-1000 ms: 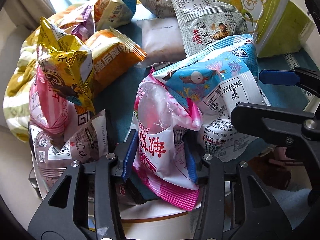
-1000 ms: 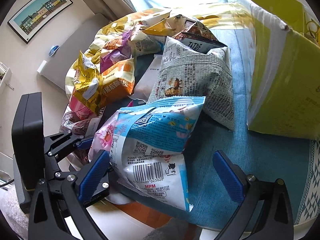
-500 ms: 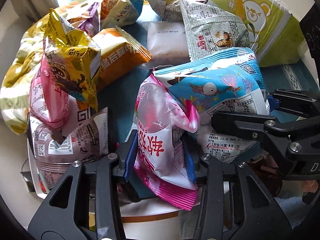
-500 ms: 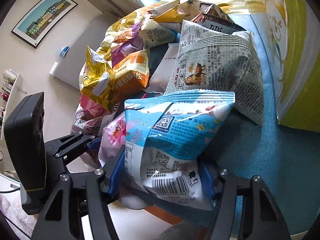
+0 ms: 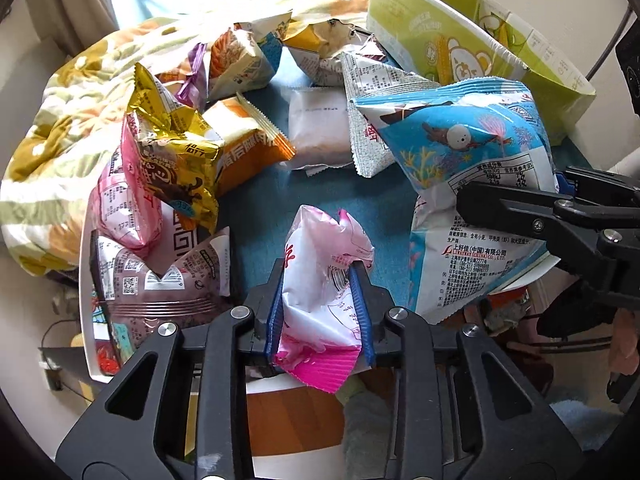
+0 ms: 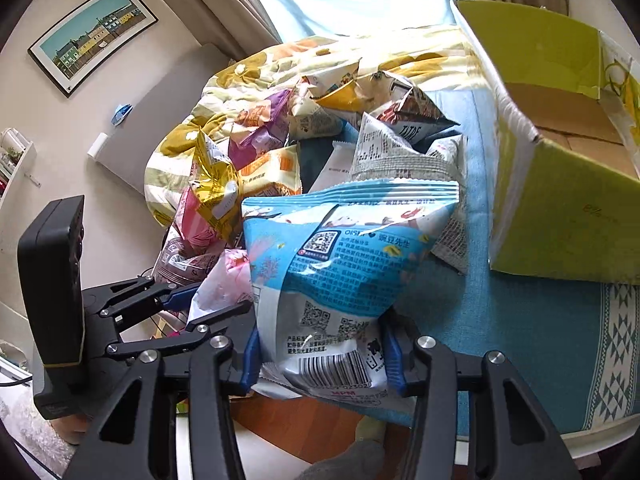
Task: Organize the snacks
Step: 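Carry the pink bag with the left gripper into the cardboard box and release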
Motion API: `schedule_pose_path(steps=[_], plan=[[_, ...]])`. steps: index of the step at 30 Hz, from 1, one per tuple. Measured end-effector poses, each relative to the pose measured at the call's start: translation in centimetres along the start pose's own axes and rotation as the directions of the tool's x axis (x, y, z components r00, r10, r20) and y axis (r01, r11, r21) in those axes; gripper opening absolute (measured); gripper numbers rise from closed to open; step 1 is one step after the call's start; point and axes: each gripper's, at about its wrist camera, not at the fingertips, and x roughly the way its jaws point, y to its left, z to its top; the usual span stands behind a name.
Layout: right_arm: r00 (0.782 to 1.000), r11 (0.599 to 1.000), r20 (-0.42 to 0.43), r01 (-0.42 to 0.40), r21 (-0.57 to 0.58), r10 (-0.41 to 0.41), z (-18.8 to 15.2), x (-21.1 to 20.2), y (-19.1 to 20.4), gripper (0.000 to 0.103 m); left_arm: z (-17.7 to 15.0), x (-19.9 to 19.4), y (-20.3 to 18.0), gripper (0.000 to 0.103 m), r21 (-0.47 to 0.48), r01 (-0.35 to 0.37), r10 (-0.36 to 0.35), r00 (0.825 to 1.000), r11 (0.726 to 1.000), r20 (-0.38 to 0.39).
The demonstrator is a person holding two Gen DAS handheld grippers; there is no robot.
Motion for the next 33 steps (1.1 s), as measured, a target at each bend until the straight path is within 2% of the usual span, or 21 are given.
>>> schedule_pose_path(steps=[3,8,14,19,23,28,33], plan=[[1.0,1.0,0.018,0.019,0.02,-0.02,-0.2,-1.4,0.3,0.045,0.0,-0.8,0.5,0.025,-0.032,0.055,-0.054,0.998,0.998,0.014],[0.996,0.998,0.072,0.048,0.029,-0.05,-0.4,-3.7,0.8,0.045,0.4,-3.0,-0.2,0.025,-0.016,0.07,-0.069,0.995,0.997,0.068],[0.989,0.996,0.13,0.066,0.061,-0.074,0.1,-6.6,1.3,0.045,3.3,-7.3,-0.7,0.025,0.015,0.091,-0.092,0.983,0.996,0.158],[0.972,0.992,0.211,0.083,0.095,-0.102,2.5,-11.1,0.8,0.045,7.8,-11.2,-1.8,0.025,0.058,0.123,-0.133,0.961,0.991,0.244],[0.951,0.988,0.277,0.111,0.107,-0.137,5.1,-14.6,-0.9,0.045,12.3,-12.3,-4.0,0.025,0.106,0.116,-0.142,0.946,0.988,0.291],[0.934,0.98,0.304,0.162,0.113,-0.19,9.0,-16.9,-5.1,0.045,18.8,-10.8,-7.5,0.025,0.114,0.141,-0.17,0.936,0.983,0.307],[0.938,0.975,0.274,0.185,0.125,-0.213,13.1,-16.8,-10.7,0.045,25.3,-6.7,-11.6,0.025,0.093,0.164,-0.183,0.942,0.982,0.28]])
